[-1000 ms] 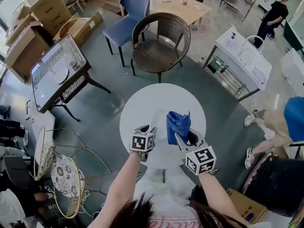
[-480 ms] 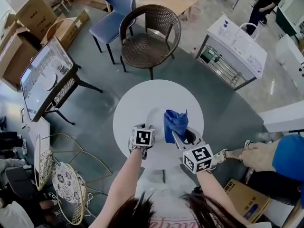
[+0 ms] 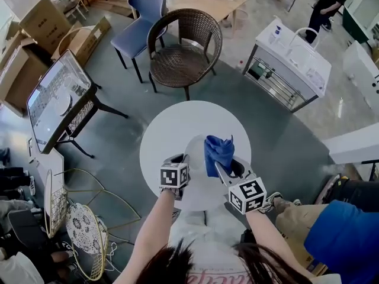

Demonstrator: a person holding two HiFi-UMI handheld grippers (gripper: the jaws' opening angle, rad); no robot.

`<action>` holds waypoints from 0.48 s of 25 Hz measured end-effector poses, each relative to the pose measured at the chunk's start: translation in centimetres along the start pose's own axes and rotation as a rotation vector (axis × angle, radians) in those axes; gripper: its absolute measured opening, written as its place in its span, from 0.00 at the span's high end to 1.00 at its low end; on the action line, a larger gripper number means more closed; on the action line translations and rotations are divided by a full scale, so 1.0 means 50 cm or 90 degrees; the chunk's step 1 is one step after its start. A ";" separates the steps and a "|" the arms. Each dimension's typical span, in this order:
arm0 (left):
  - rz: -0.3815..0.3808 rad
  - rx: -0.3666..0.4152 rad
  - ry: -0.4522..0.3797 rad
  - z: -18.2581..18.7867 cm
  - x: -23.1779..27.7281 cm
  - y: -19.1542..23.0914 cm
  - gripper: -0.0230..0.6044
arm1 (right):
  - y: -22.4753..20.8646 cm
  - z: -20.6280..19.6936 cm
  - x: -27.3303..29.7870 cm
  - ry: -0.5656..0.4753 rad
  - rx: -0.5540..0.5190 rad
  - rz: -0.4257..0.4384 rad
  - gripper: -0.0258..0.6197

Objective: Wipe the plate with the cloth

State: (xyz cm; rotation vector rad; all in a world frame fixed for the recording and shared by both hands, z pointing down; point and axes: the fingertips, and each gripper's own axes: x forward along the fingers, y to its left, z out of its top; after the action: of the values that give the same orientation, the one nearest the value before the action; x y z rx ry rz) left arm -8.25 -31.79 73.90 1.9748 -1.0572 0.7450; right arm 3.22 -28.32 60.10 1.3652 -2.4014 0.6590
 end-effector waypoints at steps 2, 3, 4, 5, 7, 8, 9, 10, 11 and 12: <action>-0.035 -0.021 -0.045 0.010 -0.012 -0.016 0.91 | -0.004 0.005 -0.008 -0.005 0.000 -0.002 0.75; -0.051 -0.034 -0.067 0.018 -0.019 -0.025 0.92 | -0.008 0.008 -0.012 -0.007 -0.001 -0.003 0.75; -0.062 -0.044 -0.085 0.027 -0.026 -0.032 0.93 | -0.011 0.012 -0.016 -0.009 -0.002 -0.003 0.75; -0.068 -0.047 -0.098 0.034 -0.035 -0.040 0.93 | -0.013 0.016 -0.021 -0.012 -0.004 -0.003 0.76; -0.074 -0.032 -0.111 0.045 -0.057 -0.054 0.93 | -0.013 0.028 -0.034 -0.018 -0.008 -0.002 0.75; -0.080 -0.024 -0.118 0.053 -0.069 -0.062 0.93 | -0.011 0.036 -0.041 -0.022 -0.010 -0.001 0.75; -0.089 -0.021 -0.128 0.063 -0.084 -0.071 0.93 | -0.009 0.046 -0.048 -0.027 -0.014 0.000 0.75; -0.100 -0.024 -0.143 0.075 -0.099 -0.080 0.93 | -0.007 0.057 -0.056 -0.033 -0.018 0.001 0.75; -0.111 -0.029 -0.158 0.090 -0.116 -0.088 0.93 | -0.004 0.070 -0.063 -0.039 -0.023 0.003 0.75; -0.120 -0.033 -0.174 0.105 -0.134 -0.097 0.93 | -0.002 0.083 -0.071 -0.046 -0.030 0.004 0.75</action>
State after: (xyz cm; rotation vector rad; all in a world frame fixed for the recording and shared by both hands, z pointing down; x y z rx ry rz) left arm -6.62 -31.58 64.26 2.1370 -1.0156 0.3492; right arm 4.94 -27.97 54.93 1.3851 -2.4613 0.5605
